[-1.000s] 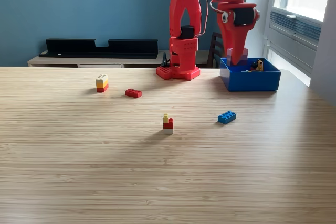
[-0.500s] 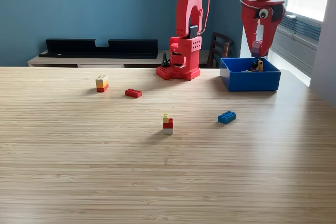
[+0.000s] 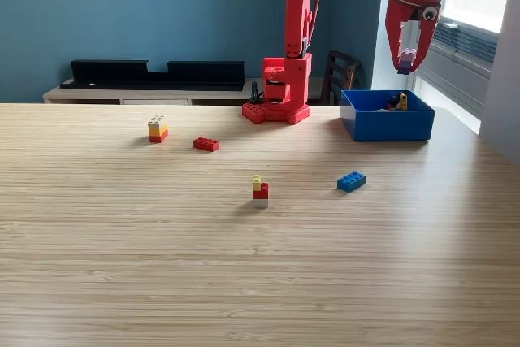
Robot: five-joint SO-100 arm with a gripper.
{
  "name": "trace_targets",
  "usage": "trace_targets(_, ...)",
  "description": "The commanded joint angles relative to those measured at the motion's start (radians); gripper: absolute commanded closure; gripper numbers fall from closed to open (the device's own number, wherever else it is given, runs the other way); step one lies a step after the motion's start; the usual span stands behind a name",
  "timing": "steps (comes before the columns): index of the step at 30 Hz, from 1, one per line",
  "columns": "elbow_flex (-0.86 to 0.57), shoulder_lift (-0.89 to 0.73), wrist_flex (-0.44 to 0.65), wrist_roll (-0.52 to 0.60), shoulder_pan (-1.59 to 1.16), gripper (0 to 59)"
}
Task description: Grasp a lego block and put it in the bin.
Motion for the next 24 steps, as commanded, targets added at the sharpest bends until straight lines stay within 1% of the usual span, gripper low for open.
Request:
trace_targets(1,0.017,0.095,0.041,-0.051,-0.043,55.2)
trace_targets(3,0.034,0.097,0.048,-0.069,-0.051,53.9)
trace_targets(8,0.067,0.103,0.063,-0.098,-0.054,45.5)
trace_targets(10,0.075,0.103,0.066,-0.103,-0.054,43.9)
trace_targets(13,0.089,0.103,0.071,-0.117,-0.054,39.8)
trace_targets(15,0.092,0.103,0.071,-0.123,-0.052,38.8)
trace_targets(18,0.077,0.103,0.071,-0.121,-0.041,39.3)
trace_targets(20,0.049,0.103,0.071,-0.114,-0.011,41.1)
trace_targets(24,-0.046,0.103,0.069,-0.071,0.138,50.5)
